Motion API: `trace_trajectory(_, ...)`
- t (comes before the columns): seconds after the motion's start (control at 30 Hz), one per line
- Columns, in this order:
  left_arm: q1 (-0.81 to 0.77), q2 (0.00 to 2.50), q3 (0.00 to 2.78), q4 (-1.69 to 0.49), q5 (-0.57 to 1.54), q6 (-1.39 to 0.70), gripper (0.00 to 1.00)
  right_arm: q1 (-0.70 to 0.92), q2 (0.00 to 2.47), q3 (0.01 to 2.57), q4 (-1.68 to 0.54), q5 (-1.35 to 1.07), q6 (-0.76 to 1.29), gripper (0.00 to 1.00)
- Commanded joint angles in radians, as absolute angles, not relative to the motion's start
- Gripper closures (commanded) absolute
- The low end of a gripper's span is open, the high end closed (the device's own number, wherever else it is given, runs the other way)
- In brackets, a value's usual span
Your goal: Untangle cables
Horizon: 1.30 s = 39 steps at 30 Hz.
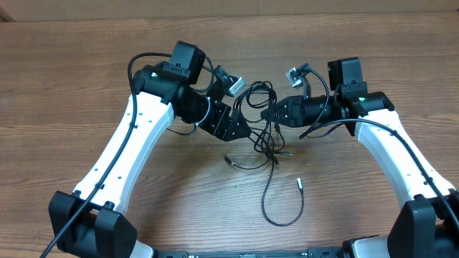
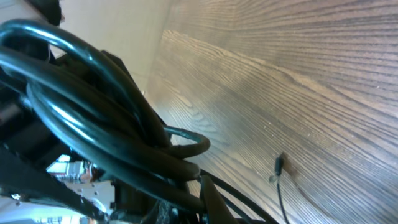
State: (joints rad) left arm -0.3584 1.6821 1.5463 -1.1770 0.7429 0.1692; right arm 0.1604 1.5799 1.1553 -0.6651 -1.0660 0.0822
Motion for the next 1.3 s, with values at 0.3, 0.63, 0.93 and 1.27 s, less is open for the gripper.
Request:
trace_trajectory(0.3, -0.361, 1.668, 1.56, -1.028, 0.756, 0.254, 0.4, 0.165, 1.562, 1.151, -0.625, -1.233, 0.165, 0.96)
trace_trajectory(0.63, -0.36, 1.668, 1.56, -1.036, 0.742, 0.254, 0.96, 0.162, 1.562, 1.151, -0.609, -1.233, 0.214, 0.96)
trace_trajectory(0.93, -0.355, 1.668, 1.56, -1.075, 0.631, 0.254, 0.96, 0.142, 1.562, 1.151, -0.631, -1.097, 0.257, 0.96)
trace_trajectory(1.27, -0.257, 1.666, 1.561, -1.092, 0.649, 0.237, 0.96, 0.142, 1.562, 1.151, -0.824, -0.575, 0.27, 0.96)
